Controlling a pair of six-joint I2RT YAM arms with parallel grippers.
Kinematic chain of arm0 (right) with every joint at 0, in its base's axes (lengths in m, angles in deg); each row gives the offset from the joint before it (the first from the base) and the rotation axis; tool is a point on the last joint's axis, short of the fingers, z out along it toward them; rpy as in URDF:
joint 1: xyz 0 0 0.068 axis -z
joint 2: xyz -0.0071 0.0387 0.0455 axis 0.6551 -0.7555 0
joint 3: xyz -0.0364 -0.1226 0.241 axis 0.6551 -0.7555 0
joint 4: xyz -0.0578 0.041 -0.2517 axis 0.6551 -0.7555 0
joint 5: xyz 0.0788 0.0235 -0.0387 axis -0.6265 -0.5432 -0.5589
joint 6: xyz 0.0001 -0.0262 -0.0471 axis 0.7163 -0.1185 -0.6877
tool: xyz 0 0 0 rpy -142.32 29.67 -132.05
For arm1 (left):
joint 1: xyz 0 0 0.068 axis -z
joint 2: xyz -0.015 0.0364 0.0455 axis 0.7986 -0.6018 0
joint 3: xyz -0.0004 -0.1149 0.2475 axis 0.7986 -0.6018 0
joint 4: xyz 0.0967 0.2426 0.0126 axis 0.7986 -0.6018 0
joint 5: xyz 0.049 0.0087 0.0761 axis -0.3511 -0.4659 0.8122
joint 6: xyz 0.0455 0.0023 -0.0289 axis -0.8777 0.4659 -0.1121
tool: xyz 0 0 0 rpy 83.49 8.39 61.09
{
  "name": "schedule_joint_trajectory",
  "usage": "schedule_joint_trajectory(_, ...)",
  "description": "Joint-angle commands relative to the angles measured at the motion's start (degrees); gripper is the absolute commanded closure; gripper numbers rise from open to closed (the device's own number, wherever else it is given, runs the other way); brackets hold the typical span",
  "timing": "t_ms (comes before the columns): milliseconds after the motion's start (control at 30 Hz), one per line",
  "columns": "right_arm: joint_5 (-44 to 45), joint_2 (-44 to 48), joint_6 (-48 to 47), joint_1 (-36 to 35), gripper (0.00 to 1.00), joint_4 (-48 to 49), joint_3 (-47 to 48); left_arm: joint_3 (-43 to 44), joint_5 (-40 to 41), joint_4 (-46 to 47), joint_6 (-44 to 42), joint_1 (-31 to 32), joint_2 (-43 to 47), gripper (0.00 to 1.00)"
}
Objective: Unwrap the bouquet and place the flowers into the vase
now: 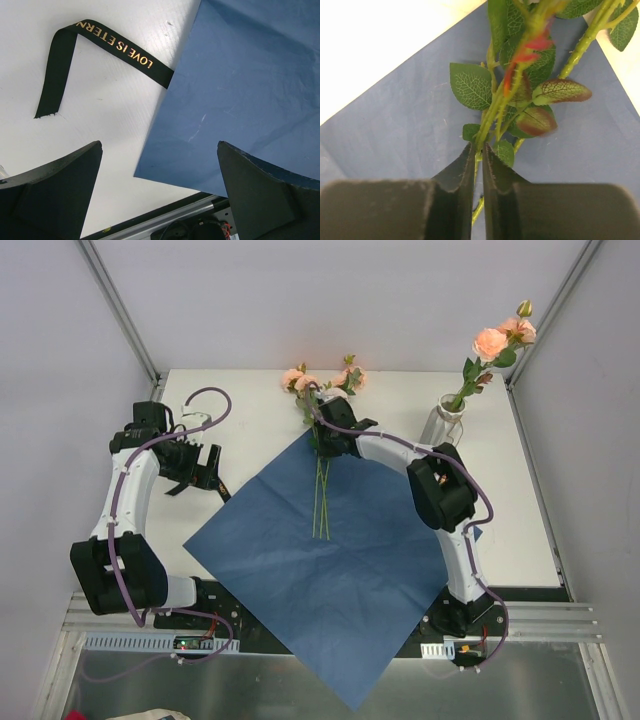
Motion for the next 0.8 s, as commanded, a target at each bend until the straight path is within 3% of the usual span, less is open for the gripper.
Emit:
schedule_joint_trajectory(0,2.04,3.07,0.85,-0.25,0.95,2.31,-1.82,-0.67,-0.06,0.13,-1.24,-0.35,2.3,0.01)
schedule_joint_trajectory(33,2.39,4.99,0.94,-0.17,0.99,4.4,-3.66,-0.67,0.11,0.13,-1.42,-0.35,2.39,0.01)
schedule_joint_trajectory(400,6.52,10.19,-0.2,-1.83,0.99,4.69,-4.2,-0.93,-0.06,0.22,-1.5,-0.26,3.18,0.01)
schedule_joint_trajectory(600,6.79,16.95,-1.96,-3.15,0.99,11.8,-9.39,-1.37,0.38,0.4,-1.86,-0.35,2.92,0.01)
schedule_joint_trajectory(700,7.83,16.71,-2.49,-3.24,0.99,9.28,-6.94,-0.84,0.11,0.4,-1.6,-0.26,2.66,0.01)
schedule_joint_trajectory(767,8.8,14.34,-3.1,-3.33,0.82,0.94,-0.18,-0.67,-0.33,0.4,-1.59,-0.35,2.74,0.01)
